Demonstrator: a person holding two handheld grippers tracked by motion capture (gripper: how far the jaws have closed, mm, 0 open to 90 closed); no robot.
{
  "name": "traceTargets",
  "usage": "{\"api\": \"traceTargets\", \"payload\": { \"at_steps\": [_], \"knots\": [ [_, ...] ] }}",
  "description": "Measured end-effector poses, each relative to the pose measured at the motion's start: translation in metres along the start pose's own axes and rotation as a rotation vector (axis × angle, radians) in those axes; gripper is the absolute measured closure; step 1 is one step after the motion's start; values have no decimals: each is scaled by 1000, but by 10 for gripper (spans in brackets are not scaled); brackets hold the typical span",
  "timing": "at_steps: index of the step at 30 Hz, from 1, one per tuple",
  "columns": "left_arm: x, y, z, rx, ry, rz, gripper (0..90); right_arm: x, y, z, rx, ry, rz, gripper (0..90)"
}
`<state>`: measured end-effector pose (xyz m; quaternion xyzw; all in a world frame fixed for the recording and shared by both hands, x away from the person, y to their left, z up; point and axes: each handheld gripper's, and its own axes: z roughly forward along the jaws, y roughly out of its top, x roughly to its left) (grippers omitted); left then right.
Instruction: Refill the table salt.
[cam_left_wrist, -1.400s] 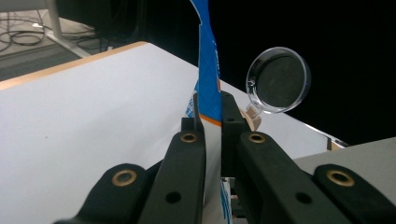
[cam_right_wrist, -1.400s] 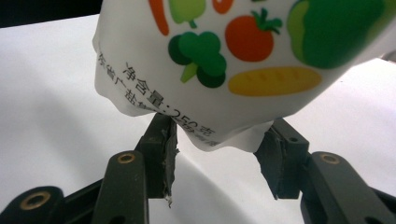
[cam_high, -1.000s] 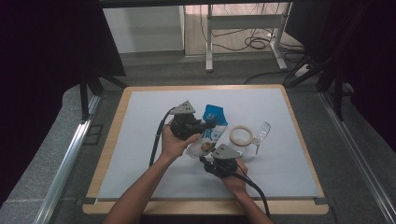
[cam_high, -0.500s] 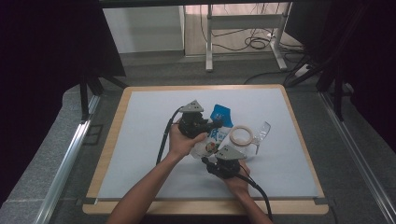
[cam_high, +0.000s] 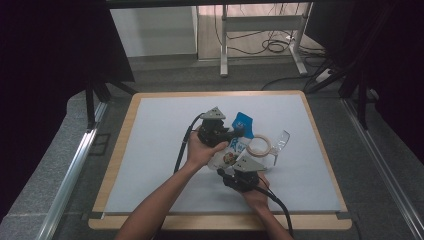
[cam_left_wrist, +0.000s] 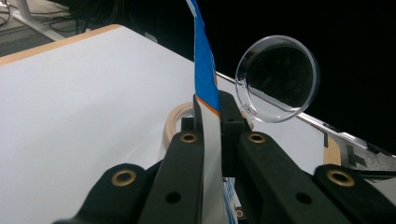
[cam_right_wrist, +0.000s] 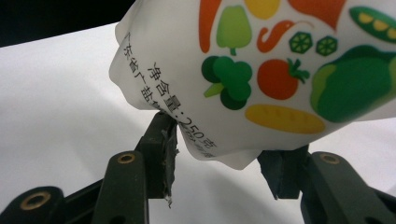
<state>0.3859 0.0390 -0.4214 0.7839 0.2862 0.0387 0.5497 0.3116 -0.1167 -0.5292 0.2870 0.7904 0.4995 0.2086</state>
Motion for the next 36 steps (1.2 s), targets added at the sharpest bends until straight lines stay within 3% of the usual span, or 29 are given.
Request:
{"api": "traceTargets", "payload": {
  "at_steps": [19, 36],
  "knots": [
    [6, 11, 13, 63, -17, -21, 900, -4, 0, -6, -24, 6, 15, 517],
    [1, 18, 17, 96, -12, 6, 900, -4, 2, -8, -44, 4, 33, 517]
  ]
}}
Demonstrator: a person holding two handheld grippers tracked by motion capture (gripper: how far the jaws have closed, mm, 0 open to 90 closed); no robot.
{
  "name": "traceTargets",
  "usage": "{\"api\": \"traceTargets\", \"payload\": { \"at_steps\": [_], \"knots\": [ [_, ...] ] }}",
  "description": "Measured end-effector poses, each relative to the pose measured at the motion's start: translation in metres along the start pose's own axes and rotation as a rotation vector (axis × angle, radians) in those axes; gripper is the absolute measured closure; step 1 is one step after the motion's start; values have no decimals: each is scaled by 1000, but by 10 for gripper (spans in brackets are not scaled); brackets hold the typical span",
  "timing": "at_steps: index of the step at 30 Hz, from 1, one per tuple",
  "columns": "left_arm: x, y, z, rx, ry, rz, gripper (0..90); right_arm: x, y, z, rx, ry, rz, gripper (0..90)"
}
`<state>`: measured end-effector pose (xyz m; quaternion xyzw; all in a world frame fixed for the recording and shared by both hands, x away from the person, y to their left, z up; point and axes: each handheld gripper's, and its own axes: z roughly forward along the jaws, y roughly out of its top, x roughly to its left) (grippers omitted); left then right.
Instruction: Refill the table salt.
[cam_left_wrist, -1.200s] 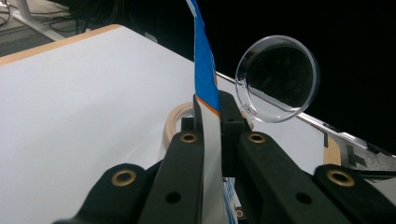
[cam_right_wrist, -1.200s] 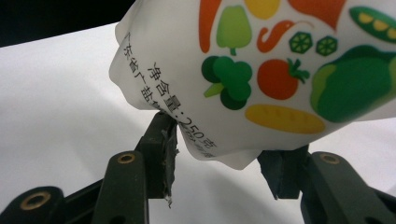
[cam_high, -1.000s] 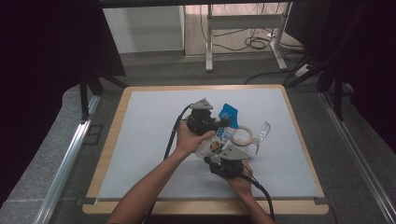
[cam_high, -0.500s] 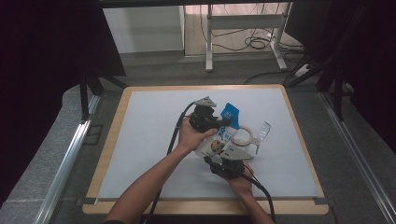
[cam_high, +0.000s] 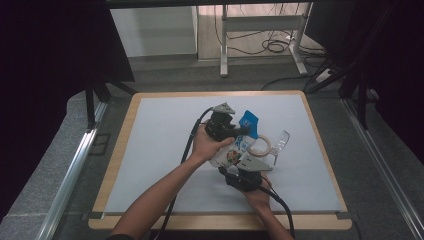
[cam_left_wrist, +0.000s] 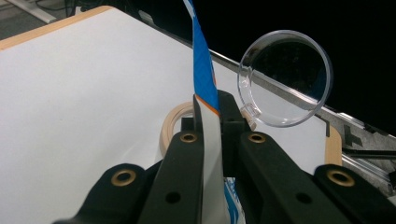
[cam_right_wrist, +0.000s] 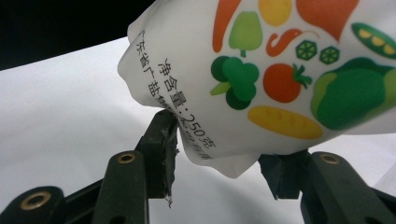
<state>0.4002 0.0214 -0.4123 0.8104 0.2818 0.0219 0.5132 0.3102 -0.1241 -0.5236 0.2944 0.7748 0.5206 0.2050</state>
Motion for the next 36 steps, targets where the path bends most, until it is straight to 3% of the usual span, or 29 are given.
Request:
{"api": "traceTargets", "payload": {
  "at_steps": [15, 24, 36],
  "knots": [
    [-3, 9, -4, 33, 8, 29, 900, -1, 6, 0, -18, 31, -3, 521],
    [-3, 8, 1, 36, 2, 22, 900, -2, 4, -1, -15, 25, 6, 519],
    [2, 10, 3, 74, -7, 10, 900, 0, 4, 1, -19, 46, 28, 520]
  ]
}}
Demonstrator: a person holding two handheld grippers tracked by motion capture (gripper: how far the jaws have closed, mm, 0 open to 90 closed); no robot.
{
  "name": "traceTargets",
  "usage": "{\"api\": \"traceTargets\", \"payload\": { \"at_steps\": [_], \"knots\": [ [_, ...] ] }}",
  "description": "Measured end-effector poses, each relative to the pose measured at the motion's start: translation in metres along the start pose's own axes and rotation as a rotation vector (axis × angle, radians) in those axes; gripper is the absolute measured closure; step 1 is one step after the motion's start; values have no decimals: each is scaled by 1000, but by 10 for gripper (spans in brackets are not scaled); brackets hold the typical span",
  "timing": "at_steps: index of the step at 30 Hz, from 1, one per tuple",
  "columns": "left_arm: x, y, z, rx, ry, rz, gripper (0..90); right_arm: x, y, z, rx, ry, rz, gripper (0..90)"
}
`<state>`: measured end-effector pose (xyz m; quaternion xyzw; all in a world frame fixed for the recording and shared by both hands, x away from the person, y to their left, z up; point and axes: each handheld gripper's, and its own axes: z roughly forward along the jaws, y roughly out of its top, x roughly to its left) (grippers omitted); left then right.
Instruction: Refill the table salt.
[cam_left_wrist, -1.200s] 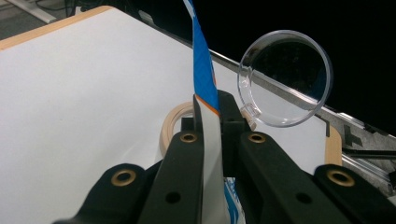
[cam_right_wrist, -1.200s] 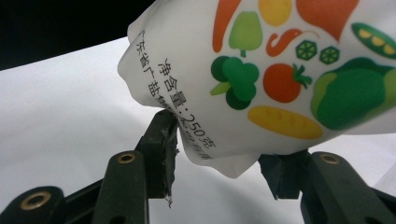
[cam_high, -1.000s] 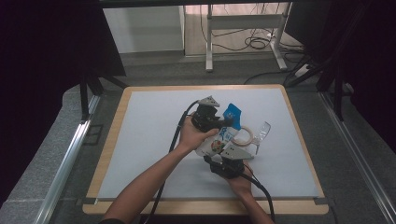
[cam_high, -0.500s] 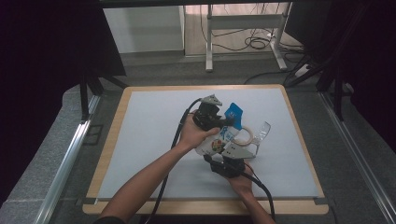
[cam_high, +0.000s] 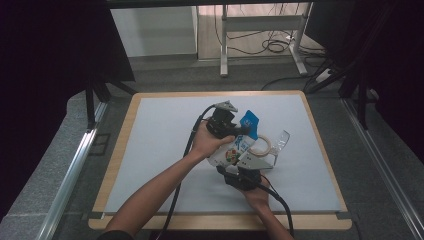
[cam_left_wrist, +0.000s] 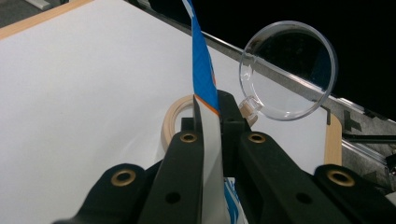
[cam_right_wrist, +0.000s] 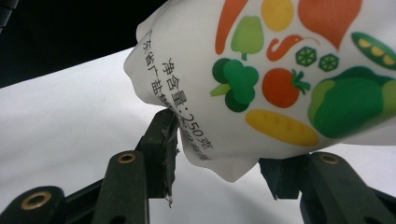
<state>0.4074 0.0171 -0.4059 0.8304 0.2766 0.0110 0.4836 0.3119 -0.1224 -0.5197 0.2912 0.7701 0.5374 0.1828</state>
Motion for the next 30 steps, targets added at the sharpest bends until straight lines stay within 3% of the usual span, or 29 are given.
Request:
{"api": "traceTargets", "payload": {
  "at_steps": [18, 30],
  "knots": [
    [-4, 19, 1, 103, 7, 46, 900, -2, 5, -4, -33, 22, 37, 521],
    [-1, 24, 10, 161, 8, 42, 900, -3, 4, -4, -37, 40, 88, 523]
  ]
}}
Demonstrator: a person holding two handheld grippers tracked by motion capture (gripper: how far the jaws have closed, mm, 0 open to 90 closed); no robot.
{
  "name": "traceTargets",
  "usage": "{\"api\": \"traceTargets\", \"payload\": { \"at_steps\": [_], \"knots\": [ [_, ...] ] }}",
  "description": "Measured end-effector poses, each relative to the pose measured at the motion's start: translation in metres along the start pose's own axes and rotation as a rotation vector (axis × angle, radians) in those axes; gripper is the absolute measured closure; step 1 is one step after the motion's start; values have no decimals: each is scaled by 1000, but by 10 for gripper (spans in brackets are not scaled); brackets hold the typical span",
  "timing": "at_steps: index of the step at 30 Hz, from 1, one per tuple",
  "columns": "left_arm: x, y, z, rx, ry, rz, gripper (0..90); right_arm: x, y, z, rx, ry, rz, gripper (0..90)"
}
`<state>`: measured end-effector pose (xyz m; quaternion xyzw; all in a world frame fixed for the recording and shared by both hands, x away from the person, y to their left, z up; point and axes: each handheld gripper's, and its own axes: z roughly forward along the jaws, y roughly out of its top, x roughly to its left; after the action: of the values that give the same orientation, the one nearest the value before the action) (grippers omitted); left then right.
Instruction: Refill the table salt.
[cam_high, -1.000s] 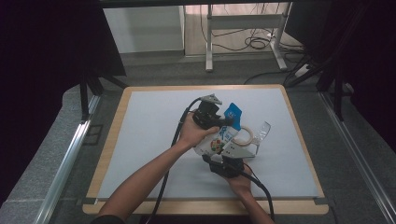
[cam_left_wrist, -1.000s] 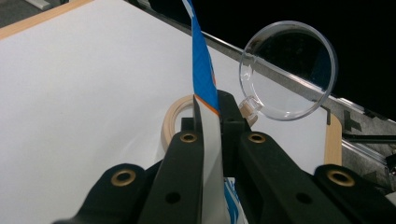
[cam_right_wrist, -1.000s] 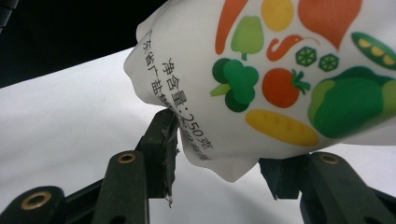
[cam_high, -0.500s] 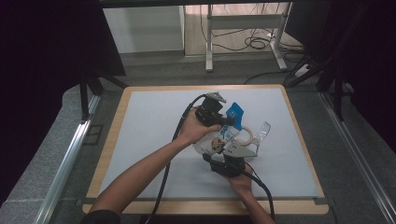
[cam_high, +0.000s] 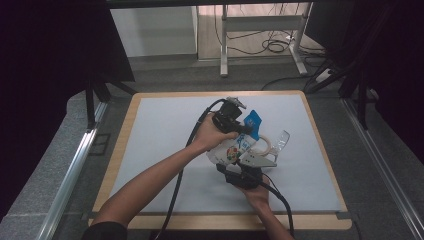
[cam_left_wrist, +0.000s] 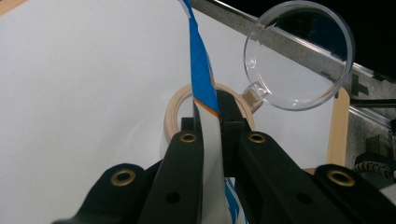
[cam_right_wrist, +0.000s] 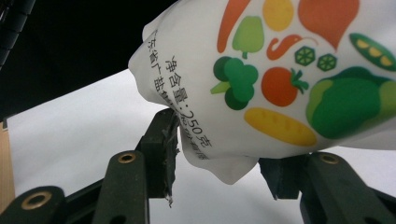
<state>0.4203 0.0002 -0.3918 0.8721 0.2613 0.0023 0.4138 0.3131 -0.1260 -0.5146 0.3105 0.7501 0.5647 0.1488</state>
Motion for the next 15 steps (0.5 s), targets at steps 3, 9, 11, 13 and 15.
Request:
{"api": "traceTargets", "payload": {
  "at_steps": [3, 9, 11, 13, 15],
  "knots": [
    [-1, 2, 2, 8, 4, 3, 900, 0, 0, -1, -4, 3, 8, 526],
    [-1, 3, 4, 11, 7, -7, 900, -1, 1, -2, -12, 13, 20, 527],
    [0, 3, 6, 14, 6, -9, 900, -2, 1, -2, -17, 19, 28, 528],
    [-1, 4, 7, 17, 4, -8, 900, -2, 1, -3, -17, 22, 32, 530],
    [-1, 4, 7, 20, 3, -8, 900, -2, 1, -3, -20, 22, 33, 531]
  ]
}}
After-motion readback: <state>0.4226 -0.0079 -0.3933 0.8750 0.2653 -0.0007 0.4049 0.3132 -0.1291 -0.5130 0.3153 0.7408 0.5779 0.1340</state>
